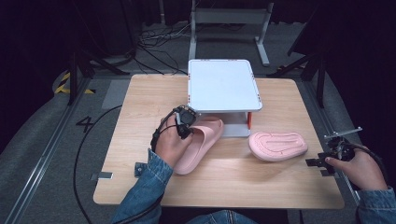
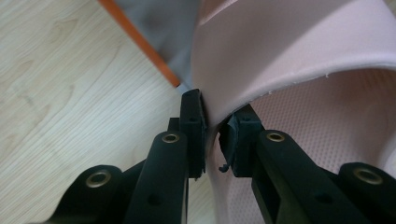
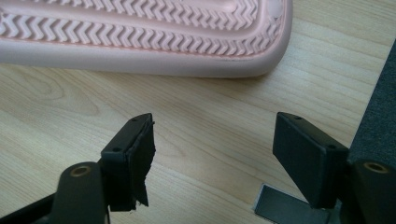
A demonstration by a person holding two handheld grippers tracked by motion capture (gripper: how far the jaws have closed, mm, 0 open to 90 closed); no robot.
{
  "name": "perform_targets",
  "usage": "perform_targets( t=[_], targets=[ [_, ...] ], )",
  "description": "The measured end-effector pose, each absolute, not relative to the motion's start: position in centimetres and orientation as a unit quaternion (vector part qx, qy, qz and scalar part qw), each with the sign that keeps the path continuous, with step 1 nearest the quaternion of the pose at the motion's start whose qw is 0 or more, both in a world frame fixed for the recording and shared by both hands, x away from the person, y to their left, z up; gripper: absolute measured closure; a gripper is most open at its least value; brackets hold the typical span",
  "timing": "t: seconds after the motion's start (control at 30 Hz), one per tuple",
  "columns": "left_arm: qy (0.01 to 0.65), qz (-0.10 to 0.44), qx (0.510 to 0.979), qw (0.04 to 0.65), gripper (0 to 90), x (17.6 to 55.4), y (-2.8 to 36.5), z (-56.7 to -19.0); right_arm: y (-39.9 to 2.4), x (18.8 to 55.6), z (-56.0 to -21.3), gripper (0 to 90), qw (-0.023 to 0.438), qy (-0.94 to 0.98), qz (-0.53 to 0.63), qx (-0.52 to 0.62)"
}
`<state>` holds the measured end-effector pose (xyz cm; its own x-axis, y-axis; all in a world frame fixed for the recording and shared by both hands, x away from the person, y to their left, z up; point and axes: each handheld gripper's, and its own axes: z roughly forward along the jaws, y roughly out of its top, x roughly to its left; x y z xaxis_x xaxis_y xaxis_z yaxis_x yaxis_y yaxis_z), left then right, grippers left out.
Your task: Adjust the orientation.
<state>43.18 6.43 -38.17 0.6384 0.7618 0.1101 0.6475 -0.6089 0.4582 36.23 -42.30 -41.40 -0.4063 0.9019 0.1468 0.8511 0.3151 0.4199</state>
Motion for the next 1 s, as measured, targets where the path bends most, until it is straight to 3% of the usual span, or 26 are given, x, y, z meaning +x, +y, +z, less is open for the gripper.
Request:
perform_targets(
  t=[0.2,0.37,0.47,0.6,0.67,0.8,0.83,1.0],
  targets=[
    [0.399,0.161,0.882,0.191,79.3,43.9,5.2,-39.5,-42.0,36.4,-41.6,29.9,0.049,0.810,0.223,0.540],
    [0.390,0.174,0.883,0.194,73.8,43.7,5.1,-40.1,-42.0,36.4,-41.6,29.9,0.049,0.810,0.222,0.540],
    [0.394,0.170,0.882,0.197,57.0,43.5,5.3,-40.0,-42.0,36.3,-41.5,29.9,0.052,0.809,0.224,0.540],
    [0.396,0.159,0.883,0.195,41.1,43.0,6.0,-39.5,-42.0,36.4,-41.4,29.8,0.051,0.809,0.225,0.540],
    [0.400,0.156,0.881,0.198,40.5,42.5,6.8,-38.8,-42.0,36.4,-41.3,29.8,0.051,0.811,0.225,0.538],
    [0.421,0.153,0.873,0.191,48.5,42.1,9.6,-38.1,-41.9,36.6,-41.1,29.9,0.055,0.810,0.230,0.536],
    [0.438,0.145,0.871,0.170,54.9,42.1,11.1,-38.5,-41.8,36.8,-41.1,29.8,0.055,0.812,0.231,0.533],
    [0.441,0.105,0.884,0.114,57.0,41.9,12.6,-41.0,-41.5,37.1,-41.1,29.6,0.053,0.815,0.232,0.529]
  ],
)
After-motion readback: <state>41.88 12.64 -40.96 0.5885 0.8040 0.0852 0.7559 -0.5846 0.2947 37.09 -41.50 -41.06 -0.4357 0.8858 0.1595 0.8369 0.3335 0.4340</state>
